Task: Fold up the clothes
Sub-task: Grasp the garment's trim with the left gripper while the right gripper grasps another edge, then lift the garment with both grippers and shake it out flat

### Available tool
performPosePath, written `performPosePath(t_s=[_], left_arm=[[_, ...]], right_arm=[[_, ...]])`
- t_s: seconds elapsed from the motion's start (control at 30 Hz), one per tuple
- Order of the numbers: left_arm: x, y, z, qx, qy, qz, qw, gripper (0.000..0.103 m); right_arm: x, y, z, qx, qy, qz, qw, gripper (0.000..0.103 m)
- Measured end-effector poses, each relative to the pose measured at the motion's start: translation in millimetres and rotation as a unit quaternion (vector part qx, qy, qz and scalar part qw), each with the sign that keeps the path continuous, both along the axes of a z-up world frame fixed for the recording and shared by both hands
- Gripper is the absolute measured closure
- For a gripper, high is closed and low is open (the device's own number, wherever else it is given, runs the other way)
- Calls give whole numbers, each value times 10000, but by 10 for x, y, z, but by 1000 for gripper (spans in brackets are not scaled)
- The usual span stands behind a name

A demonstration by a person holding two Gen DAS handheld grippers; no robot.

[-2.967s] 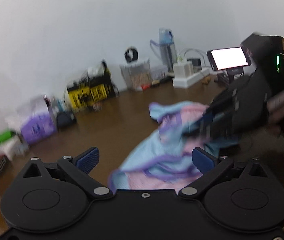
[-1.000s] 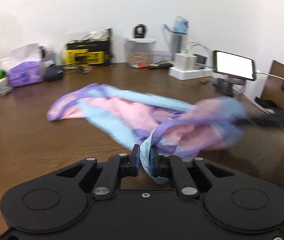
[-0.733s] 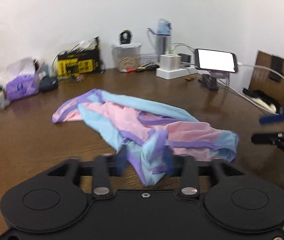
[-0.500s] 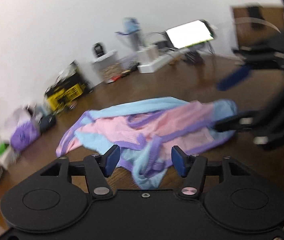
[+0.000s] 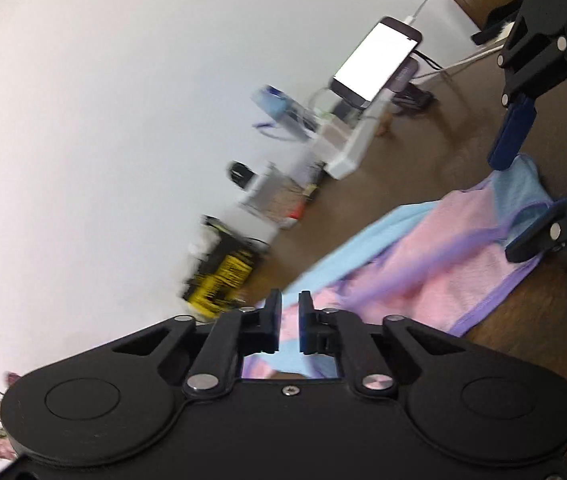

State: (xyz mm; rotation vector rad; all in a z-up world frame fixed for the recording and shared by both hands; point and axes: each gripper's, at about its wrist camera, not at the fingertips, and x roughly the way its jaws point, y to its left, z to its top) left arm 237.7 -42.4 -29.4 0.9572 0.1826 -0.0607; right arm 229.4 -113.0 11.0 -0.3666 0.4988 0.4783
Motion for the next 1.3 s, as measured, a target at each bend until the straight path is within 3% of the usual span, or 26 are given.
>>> performPosePath(t_s=[0.13, 0.3, 0.37, 0.43, 0.53, 0.67, 0.73, 0.77, 0.8, 0.83, 0.9, 0.97, 1.03, 1.2, 1.3], left_arm=[[-94, -18, 172, -215, -307, 109, 9992, 98], [-186, -11, 257, -608, 333, -219, 9974, 95], [-191, -30, 229, -641, 672, -381, 9950, 85], [-125, -52, 129, -548, 898, -360, 9938, 58], [-26, -59, 21, -104, 884, -299, 9956, 51], [172, 26, -56, 168, 1462, -547, 9876, 48], [271, 74, -85, 216, 1741, -579, 9828, 54], [311, 95, -91, 200, 1823, -588, 9813, 64], [360, 116, -88, 151, 1958, -586, 9788, 86], [414, 136, -79, 84, 2125, -579, 9754, 92], [344, 119, -44, 154, 1944, -568, 9792, 97], [205, 81, 8, 182, 1628, -579, 9848, 98], [38, 27, 171, -179, 1277, -529, 9902, 98], [-153, -43, 454, -791, 877, -460, 9919, 98], [-210, -44, 603, -1119, 869, -465, 9888, 98]], right_arm=[[-17, 74, 1, -106, -253, -25, 9996, 35], [16, 146, -55, -395, -392, -46, 9984, 35], [23, 124, -55, -354, -377, -37, 9987, 35], [30, 107, -51, -330, -365, -31, 9988, 35], [12, 104, -54, -346, -380, -38, 9987, 35], [-4, 96, -56, -277, -332, -4, 9991, 35], [6, 93, -57, -239, -306, -20, 9992, 35], [10, 93, -58, -243, -304, -31, 9992, 35], [9, 96, -59, -249, -307, -41, 9992, 35], [8, 99, -61, -255, -312, -50, 9992, 35], [0, 109, -59, -280, -333, -65, 9990, 35], [-16, 96, -37, -275, -422, -45, 9987, 34], [-54, 110, -3, -168, -512, -42, 9985, 31], [-90, 294, 19, -272, -874, -101, 9958, 28], [-84, 481, -47, -973, -1486, -383, 9834, 28]])
